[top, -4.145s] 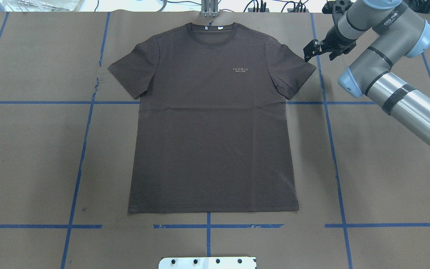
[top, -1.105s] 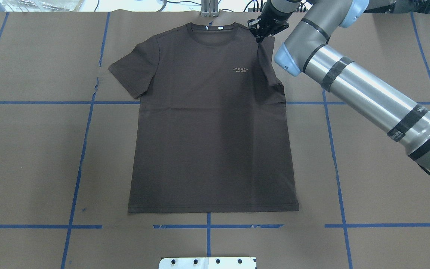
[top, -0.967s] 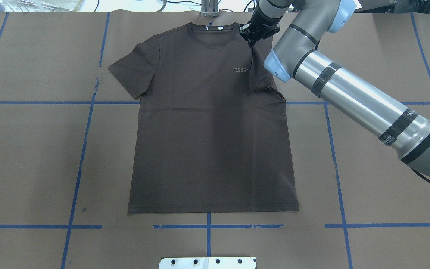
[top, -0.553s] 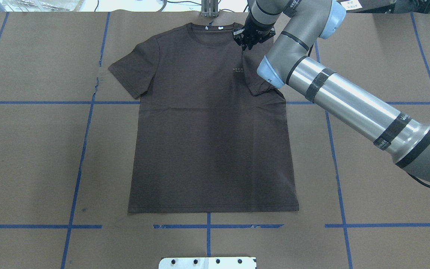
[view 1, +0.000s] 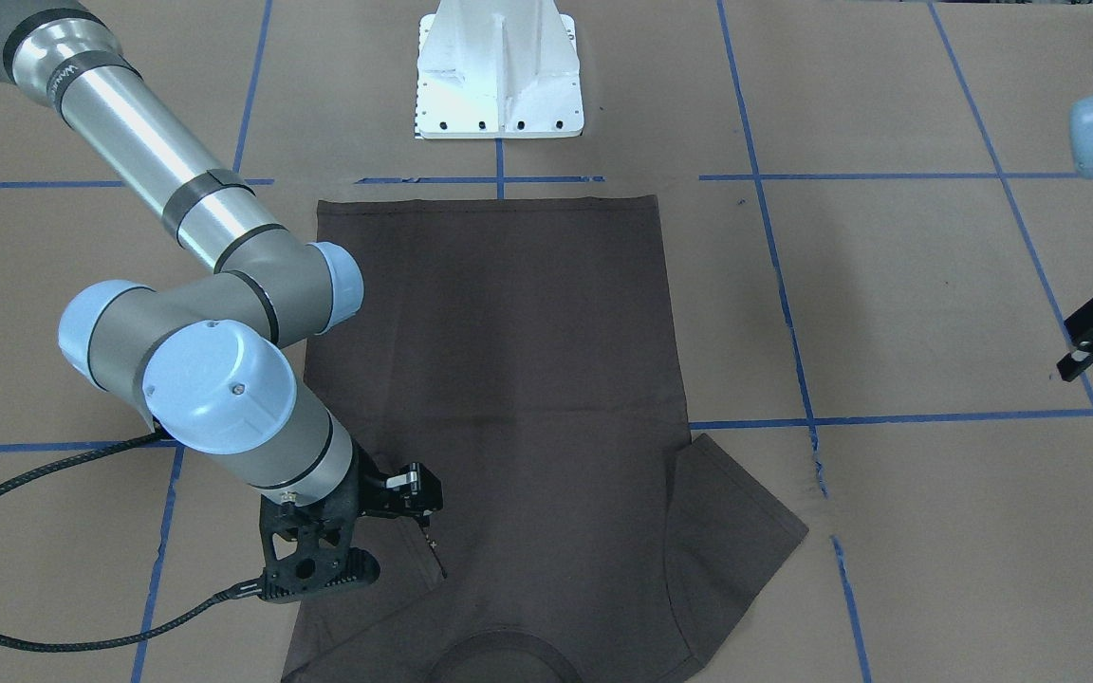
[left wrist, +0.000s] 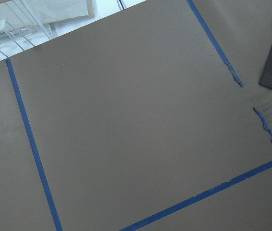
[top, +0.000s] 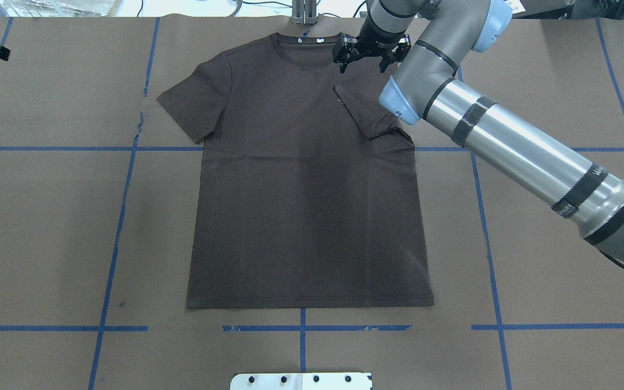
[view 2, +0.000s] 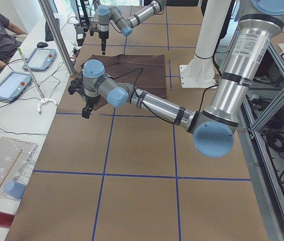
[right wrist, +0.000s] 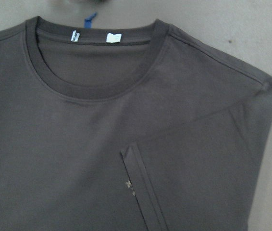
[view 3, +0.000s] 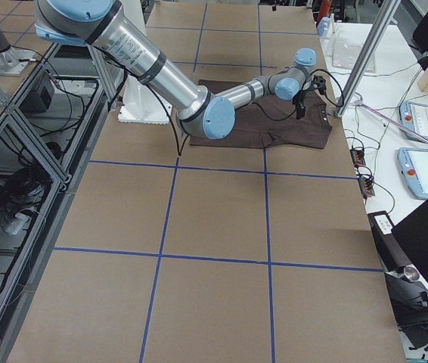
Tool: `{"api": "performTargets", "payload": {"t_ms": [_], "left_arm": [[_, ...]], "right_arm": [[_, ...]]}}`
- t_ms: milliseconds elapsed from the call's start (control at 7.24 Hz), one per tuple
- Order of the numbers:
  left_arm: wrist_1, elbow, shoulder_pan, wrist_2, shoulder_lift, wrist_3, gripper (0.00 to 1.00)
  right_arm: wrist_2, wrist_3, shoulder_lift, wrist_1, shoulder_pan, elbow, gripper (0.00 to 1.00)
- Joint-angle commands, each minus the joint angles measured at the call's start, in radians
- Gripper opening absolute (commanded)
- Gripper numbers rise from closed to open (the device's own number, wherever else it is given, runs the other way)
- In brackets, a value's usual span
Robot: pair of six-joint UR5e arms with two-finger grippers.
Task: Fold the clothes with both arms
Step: 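Grasp the sleeve with the right gripper and fold it inward onto the shirt body, then raise the right gripper away while the left gripper moves toward the other sleeve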
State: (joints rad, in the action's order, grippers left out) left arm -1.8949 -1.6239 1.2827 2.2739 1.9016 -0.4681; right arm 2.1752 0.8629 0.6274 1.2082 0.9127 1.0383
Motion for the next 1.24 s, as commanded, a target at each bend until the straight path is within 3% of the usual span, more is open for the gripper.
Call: {"api": "performTargets", "payload": {"t_ms": [0,138,276,414,553,691,1105], "left_arm": [[-0.178,0.002,-0.141,-0.086,0.034,-0.334,1.0],[-0.205,0.01,-0.213,-0.191,0.057,-0.434,1.0],[-0.21,0.053,-0.277,-0.302,0.107,-0.478,1.0],[-0.228,0.12,-0.331,-0.411,0.16,-0.545,1.0],[-0.327,0.206,-0.365,-0.486,0.18,-0.617,1.0],[-0.433,0.313,-0.381,-0.528,0.203,-0.644,1.0],[-0.51,0.516,-0.422,-0.628,0.292,-0.644,1.0]], "right_arm": [[0.08,-0.002,0.191,0.268,0.032,0.342,1.0],[0.08,-0.004,0.207,0.439,0.04,0.444,1.0],[0.074,-0.005,0.257,0.54,0.044,0.562,1.0],[0.064,-0.007,0.359,0.544,0.04,0.689,1.0],[0.063,-0.018,0.401,0.539,0.035,0.739,1.0],[0.054,-0.015,0.419,0.503,0.031,0.741,1.0],[0.057,-0.046,0.416,0.476,0.011,0.727,1.0]]}}
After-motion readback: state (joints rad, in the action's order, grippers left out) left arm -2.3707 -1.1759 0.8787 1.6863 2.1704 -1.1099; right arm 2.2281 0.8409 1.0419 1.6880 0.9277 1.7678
